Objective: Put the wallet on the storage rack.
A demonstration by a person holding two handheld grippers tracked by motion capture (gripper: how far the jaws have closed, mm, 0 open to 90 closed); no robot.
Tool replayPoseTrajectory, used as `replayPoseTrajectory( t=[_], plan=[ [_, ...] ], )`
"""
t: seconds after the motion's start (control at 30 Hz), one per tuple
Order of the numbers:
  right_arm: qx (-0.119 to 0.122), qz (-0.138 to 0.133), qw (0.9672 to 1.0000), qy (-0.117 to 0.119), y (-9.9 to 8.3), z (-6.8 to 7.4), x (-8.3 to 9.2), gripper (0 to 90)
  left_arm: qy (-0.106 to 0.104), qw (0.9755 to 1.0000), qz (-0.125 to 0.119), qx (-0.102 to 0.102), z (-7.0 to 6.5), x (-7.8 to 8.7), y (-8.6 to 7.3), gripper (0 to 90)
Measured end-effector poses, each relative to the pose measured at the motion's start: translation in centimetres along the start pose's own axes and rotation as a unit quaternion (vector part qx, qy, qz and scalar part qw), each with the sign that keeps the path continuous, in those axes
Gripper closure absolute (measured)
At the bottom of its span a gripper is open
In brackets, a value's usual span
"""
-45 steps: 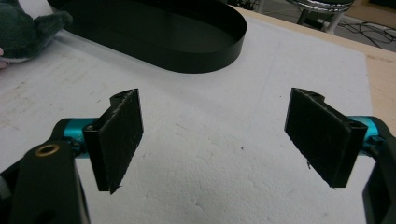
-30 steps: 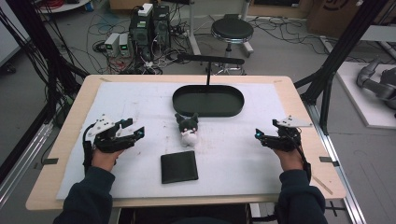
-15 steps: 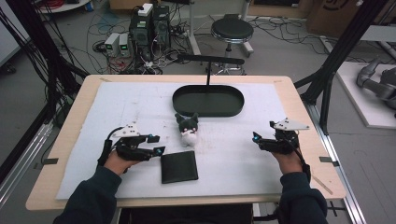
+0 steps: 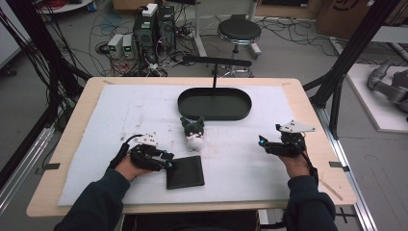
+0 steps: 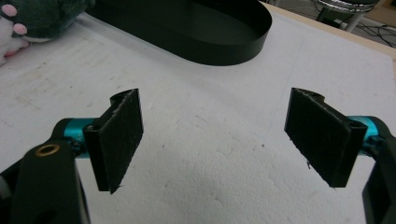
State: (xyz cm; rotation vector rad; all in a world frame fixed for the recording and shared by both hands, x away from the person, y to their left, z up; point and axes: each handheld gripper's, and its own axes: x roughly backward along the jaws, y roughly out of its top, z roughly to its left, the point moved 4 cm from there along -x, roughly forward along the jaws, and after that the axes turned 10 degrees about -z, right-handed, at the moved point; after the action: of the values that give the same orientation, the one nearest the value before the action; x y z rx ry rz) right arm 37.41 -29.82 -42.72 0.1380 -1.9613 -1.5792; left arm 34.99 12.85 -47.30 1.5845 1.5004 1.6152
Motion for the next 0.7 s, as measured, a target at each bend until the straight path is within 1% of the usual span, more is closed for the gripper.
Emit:
replayPoseTrajectory(
  t=[0.03, 0.07, 0.1, 0.13, 0.2, 0.23, 0.27, 0.33, 0.37, 0.4, 0.43, 0.47, 0.5, 0.53, 0.63, 0.7],
  plan=[
    [0.004, -0.002, 1.0000, 0.000, 0.0, 0.0, 0.1, 19.7, 0.006, 0.9999, -0.009, 0.004, 0.1, 0.2, 0.1, 71.0],
    [0.004, -0.002, 1.0000, 0.000, 0.0, 0.0, 0.1, 19.7, 0.006, 0.9999, -0.009, 0.004, 0.1, 0.2, 0.1, 80.7],
    [0.005, -0.003, 1.0000, -0.001, 0.1, 0.0, 0.1, 19.7, 0.001, 0.9999, -0.017, 0.002, 0.0, 0.4, 0.2, 80.7],
    [0.005, -0.004, 1.0000, -0.001, 0.1, 0.1, 0.2, 19.7, 0.004, 0.9999, -0.012, -0.006, 0.0, 0.4, 0.2, 85.1],
    [0.006, -0.006, 1.0000, -0.003, 0.1, 0.1, 0.4, 19.7, 0.006, 0.9999, -0.016, 0.002, -0.1, 0.5, 0.4, 86.0],
    [0.002, -0.007, 1.0000, -0.005, 0.2, 0.1, 0.5, 19.7, 0.003, 0.9996, -0.028, 0.009, -0.1, 0.8, 0.5, 87.1],
    [0.003, -0.007, 1.0000, -0.005, 0.1, 0.1, 0.5, 19.7, 0.001, 0.9991, -0.039, 0.014, -0.1, 1.0, 0.7, 87.3],
    [0.004, -0.005, 1.0000, -0.006, 0.1, 0.0, 0.5, 19.7, 0.003, 0.9971, -0.071, 0.026, 0.1, 1.8, 1.2, 87.5],
    [0.003, -0.004, 1.0000, -0.006, 0.1, 0.1, 0.5, 19.7, 0.006, 0.9960, -0.084, 0.029, 0.3, 2.2, 1.4, 87.6],
    [0.002, -0.004, 1.0000, -0.007, 0.0, 0.1, 0.5, 19.7, 0.014, 0.9944, -0.099, 0.033, 0.5, 2.7, 1.6, 87.7],
    [0.002, -0.004, 1.0000, -0.007, 0.0, 0.0, 0.5, 19.7, 0.019, 0.9933, -0.109, 0.033, 0.8, 3.2, 1.8, 87.7],
    [0.003, -0.004, 1.0000, -0.007, 0.0, -0.1, 0.5, 19.7, 0.019, 0.9933, -0.109, 0.033, 0.8, 3.2, 1.8, 87.7],
    [0.002, -0.004, 1.0000, -0.008, -0.1, -0.1, 0.5, 19.7, 0.029, 0.9921, -0.118, 0.031, 1.0, 3.7, 2.0, 87.7],
    [-0.001, -0.003, 1.0000, -0.009, -0.1, -0.2, 0.6, 19.7, 0.037, 0.9895, -0.137, 0.027, 1.2, 4.7, 2.5, 87.8],
    [-0.003, -0.002, 0.9999, -0.010, -0.3, -0.4, 0.6, 19.7, 0.042, 0.9860, -0.160, 0.015, 0.9, 6.1, 3.2, 87.9],
    [-0.007, 0.001, 0.9999, -0.011, -0.4, -0.5, 0.6, 19.7, 0.048, 0.9838, -0.172, 0.002, 0.8, 7.1, 3.7, 88.0]
  ],
)
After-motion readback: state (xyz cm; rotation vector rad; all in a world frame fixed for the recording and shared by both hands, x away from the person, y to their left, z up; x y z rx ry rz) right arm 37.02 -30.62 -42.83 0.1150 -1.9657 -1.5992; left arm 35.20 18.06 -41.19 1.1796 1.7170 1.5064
